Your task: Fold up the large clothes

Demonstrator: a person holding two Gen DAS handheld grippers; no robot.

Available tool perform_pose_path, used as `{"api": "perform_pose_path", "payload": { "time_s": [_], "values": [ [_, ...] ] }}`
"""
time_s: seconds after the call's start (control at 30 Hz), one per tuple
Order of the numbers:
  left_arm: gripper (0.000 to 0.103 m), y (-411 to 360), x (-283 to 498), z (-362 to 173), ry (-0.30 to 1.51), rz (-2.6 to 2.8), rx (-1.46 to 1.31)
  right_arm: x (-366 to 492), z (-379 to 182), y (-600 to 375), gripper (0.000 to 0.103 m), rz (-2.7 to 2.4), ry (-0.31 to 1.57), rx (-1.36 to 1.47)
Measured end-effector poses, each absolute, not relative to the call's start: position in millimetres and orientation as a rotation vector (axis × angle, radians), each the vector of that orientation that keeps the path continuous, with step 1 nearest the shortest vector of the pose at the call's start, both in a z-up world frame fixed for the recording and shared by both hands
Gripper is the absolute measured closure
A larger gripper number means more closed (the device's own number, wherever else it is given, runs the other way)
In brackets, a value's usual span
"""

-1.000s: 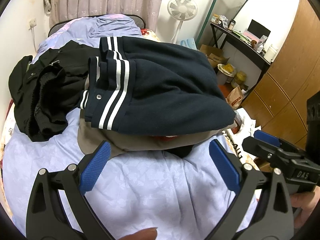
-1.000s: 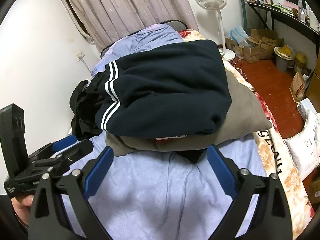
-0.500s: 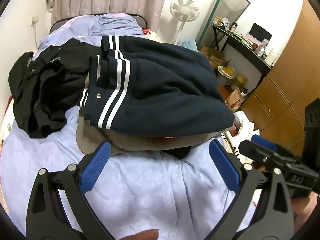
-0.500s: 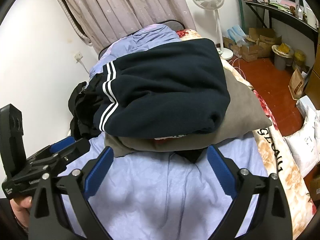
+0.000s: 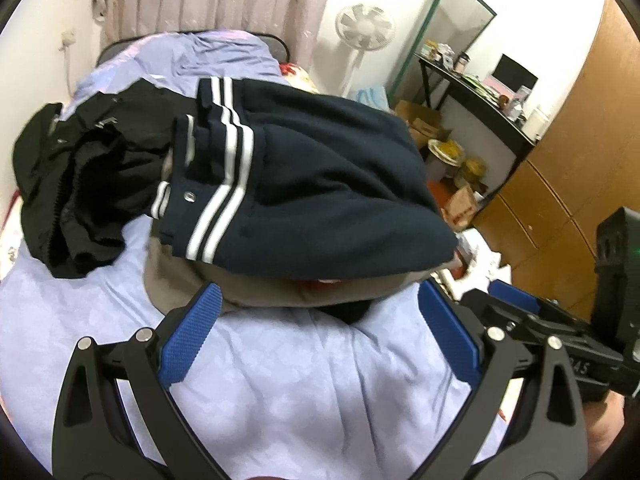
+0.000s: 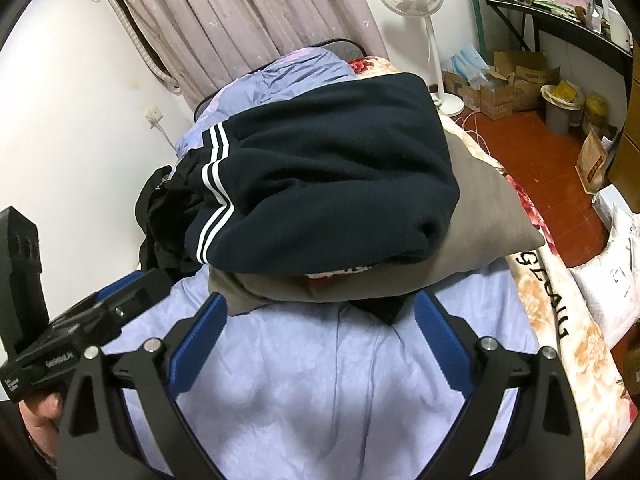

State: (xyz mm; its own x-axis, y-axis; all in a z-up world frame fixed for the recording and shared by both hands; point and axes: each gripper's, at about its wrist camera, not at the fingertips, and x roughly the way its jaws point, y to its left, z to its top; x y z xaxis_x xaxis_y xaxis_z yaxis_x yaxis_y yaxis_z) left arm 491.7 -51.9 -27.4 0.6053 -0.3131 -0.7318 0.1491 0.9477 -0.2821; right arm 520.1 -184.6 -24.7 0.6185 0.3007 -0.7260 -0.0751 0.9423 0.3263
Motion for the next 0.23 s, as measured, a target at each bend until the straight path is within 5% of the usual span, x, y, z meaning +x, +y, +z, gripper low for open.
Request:
{"api": "perform_pose_path", "payload": {
  "time_s": [0.23],
  "values": [
    [0.007, -50.0, 487.1, -29.5, 0.892, -0.244, -0.186, 515.9, -24.7, -189.0, 0.010, 0.207, 0.876, 0.288]
  ]
}}
